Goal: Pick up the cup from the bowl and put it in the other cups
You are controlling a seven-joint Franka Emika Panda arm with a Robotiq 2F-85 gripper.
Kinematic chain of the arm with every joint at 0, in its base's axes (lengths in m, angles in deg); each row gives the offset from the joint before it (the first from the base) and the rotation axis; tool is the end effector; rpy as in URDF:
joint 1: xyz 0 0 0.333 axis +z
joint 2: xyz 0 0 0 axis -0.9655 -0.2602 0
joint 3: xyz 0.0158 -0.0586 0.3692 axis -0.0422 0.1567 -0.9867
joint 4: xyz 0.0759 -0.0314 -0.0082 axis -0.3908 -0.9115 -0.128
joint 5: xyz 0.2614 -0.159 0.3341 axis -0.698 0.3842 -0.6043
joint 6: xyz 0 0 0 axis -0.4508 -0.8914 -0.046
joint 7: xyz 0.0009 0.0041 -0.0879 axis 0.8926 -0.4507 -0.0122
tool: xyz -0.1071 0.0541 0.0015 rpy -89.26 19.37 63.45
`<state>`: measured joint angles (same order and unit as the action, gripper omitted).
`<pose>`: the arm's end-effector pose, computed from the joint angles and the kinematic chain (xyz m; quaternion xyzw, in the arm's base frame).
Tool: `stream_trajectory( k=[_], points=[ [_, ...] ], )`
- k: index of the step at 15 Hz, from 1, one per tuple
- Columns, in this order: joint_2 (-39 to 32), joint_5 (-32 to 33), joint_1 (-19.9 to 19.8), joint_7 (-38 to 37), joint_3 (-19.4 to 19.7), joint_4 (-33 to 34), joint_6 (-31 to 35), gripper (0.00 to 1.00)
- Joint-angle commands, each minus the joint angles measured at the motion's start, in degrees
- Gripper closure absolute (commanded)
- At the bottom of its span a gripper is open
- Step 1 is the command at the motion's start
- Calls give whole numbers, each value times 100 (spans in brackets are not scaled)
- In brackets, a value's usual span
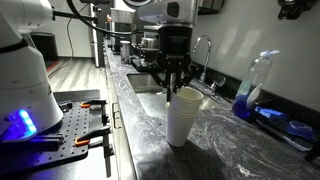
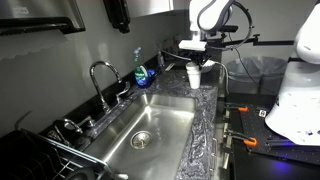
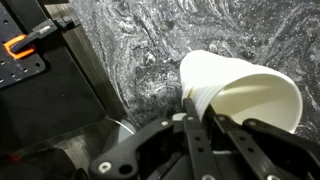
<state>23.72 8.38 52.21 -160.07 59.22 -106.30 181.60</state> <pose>0.3841 -0.2182 0.3238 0.5676 -0.8197 0.0706 0.0307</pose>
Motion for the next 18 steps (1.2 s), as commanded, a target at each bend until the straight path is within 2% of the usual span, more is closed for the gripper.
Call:
stream_trajectory(
  k=[1,8,14,17,18],
  points=[
    [139,-186,79,62,95,-144,102,55],
    [745,-566,104,313,125,-455,50,3],
    [1315,-839,84,668,24,-525,-258,0],
    [1369,-930,105,830,9,-456,-513,0],
    [1188,-794,-14,638,-74,-411,-323,0]
  ],
)
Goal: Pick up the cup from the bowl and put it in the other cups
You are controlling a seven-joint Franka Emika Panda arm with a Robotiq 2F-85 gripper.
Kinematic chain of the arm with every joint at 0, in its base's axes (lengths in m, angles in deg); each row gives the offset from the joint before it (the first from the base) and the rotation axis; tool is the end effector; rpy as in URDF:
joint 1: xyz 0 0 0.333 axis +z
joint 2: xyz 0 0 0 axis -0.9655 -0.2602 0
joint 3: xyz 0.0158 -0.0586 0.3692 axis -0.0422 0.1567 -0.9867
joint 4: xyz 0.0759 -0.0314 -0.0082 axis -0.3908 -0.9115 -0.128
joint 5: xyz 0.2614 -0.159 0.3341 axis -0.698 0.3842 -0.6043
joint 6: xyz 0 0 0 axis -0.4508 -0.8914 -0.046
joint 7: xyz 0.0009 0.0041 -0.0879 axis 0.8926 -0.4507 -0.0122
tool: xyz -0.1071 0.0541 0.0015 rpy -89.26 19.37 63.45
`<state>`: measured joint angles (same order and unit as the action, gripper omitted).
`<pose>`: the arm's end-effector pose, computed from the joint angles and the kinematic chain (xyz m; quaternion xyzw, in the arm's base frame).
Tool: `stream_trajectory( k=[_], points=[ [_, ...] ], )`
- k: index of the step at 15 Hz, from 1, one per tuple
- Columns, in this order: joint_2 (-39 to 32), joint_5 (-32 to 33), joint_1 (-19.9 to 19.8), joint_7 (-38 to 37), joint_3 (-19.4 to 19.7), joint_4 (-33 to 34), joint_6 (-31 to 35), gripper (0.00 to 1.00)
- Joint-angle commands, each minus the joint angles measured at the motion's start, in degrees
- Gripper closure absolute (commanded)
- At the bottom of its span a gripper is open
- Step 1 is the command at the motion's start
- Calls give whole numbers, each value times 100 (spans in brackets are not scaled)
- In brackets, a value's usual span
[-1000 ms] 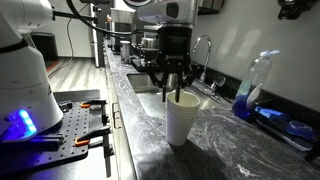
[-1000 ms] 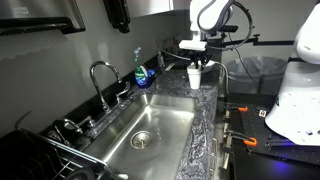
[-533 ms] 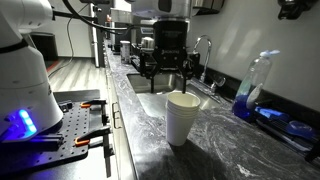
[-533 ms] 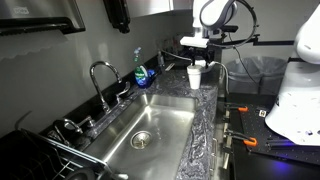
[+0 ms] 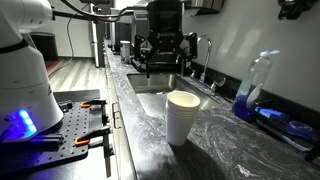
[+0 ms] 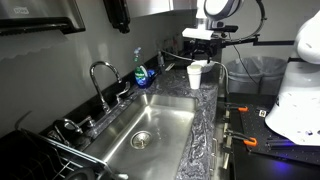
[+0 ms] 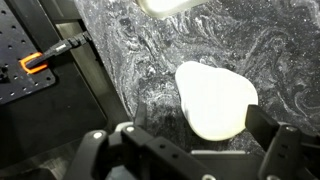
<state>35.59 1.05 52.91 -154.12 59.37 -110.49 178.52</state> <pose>0.3553 -0.1969 0.3708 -0.5721 0.8158 -0.0804 0.0275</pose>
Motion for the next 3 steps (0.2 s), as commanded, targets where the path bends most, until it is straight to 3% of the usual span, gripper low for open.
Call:
stream_trajectory(
  k=[1,3],
  points=[
    [12,-67,-86,67,-92,9,-29,0],
    [5,-64,-94,65,-97,9,-29,0]
  ],
)
